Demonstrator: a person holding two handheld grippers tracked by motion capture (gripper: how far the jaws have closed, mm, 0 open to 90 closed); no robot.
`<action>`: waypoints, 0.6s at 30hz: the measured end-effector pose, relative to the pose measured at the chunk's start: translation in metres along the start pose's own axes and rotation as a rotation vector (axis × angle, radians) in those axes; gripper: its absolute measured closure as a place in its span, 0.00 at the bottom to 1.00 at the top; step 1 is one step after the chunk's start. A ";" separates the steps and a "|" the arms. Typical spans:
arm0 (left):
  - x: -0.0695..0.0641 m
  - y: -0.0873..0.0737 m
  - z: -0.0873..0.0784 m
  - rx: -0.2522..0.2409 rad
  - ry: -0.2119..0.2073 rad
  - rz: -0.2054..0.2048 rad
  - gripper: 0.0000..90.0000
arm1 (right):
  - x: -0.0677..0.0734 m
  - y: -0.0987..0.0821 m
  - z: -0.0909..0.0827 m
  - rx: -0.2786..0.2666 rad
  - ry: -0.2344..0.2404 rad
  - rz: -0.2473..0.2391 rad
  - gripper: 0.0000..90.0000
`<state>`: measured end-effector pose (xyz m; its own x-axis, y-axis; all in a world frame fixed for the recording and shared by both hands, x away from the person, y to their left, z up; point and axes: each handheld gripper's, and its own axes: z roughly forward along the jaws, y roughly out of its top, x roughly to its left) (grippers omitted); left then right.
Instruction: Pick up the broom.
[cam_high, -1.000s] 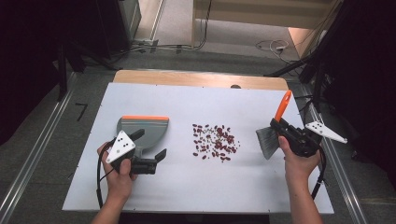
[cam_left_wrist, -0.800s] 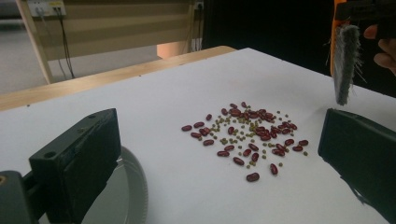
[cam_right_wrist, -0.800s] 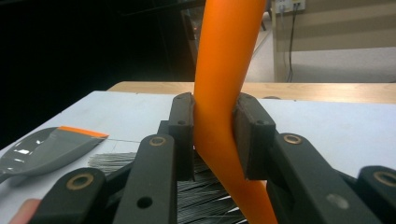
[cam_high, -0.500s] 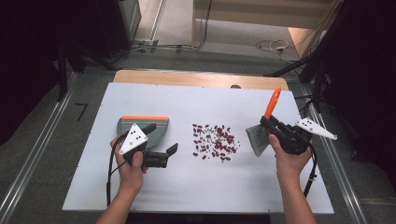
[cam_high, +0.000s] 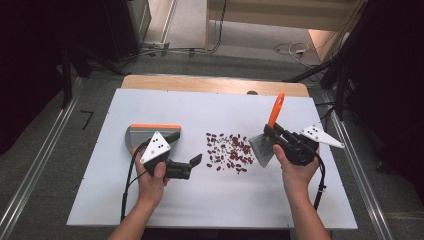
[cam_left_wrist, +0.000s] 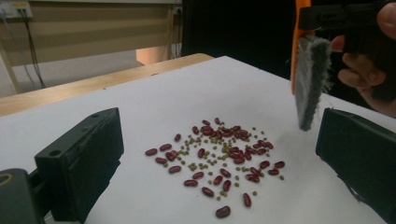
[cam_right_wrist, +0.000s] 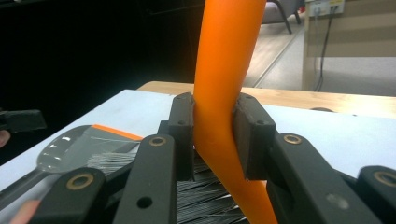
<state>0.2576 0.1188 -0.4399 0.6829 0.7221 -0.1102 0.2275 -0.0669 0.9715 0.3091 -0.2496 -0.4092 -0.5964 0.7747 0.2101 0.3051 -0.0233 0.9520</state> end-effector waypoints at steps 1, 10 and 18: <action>-0.002 0.001 0.001 -0.004 -0.003 0.003 0.01 | 0.003 0.000 0.002 0.001 0.007 0.000 0.77; -0.017 0.001 0.012 0.012 -0.081 -0.007 0.01 | 0.030 -0.004 0.016 0.013 0.042 -0.039 0.77; -0.032 0.001 0.026 0.035 -0.129 -0.046 0.02 | 0.050 -0.004 0.022 0.008 0.067 -0.053 0.77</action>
<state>0.2537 0.0776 -0.4403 0.7544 0.6304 -0.1831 0.2835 -0.0613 0.9570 0.2941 -0.1971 -0.4076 -0.6600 0.7307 0.1745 0.2777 0.0215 0.9604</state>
